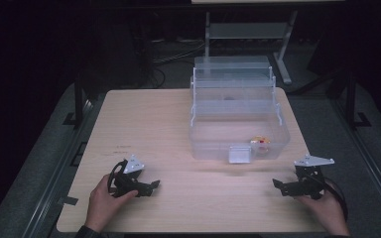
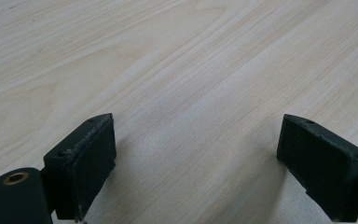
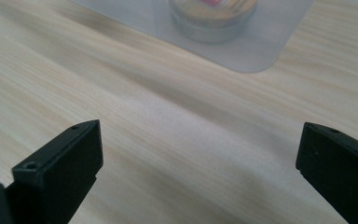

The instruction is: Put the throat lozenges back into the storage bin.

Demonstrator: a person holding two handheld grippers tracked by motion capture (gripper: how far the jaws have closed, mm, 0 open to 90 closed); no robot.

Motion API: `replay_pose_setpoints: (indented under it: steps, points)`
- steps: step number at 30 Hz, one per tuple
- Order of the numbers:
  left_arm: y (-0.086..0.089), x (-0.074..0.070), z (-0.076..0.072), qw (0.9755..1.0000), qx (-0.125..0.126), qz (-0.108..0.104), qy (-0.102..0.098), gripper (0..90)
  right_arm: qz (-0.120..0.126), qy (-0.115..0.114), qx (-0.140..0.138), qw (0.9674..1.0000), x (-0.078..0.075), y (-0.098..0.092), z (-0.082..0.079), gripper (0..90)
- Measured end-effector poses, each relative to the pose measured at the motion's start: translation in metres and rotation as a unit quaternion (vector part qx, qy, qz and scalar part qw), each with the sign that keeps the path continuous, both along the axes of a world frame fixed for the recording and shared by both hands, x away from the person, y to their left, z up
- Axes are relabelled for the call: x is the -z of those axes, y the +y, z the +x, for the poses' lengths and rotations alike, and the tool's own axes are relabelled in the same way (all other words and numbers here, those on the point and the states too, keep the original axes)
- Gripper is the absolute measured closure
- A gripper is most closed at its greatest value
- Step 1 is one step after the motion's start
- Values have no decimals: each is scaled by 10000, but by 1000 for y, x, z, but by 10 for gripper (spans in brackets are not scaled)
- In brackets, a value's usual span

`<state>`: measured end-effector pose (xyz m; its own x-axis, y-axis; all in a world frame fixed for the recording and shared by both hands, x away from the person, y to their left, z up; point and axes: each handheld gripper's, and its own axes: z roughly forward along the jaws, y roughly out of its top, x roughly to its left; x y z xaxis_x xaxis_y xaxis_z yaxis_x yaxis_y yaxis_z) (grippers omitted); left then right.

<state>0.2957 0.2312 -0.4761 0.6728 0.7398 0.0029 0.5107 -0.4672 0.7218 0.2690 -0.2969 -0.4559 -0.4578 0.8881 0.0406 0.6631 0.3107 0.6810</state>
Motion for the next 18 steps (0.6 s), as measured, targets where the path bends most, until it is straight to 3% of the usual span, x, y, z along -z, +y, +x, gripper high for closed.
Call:
replay_pose_setpoints:
  steps: [13, 18]
  points:
    - [0, 0, 0, 10000, -2, 1, 2, 109, -191, 146, -18, 9997, 21, 4, -9, 1]
    - [0, 0, 0, 10000, -2, 2, 0, 109, -128, 76, -16, 9999, 24, 4, -9, 1]
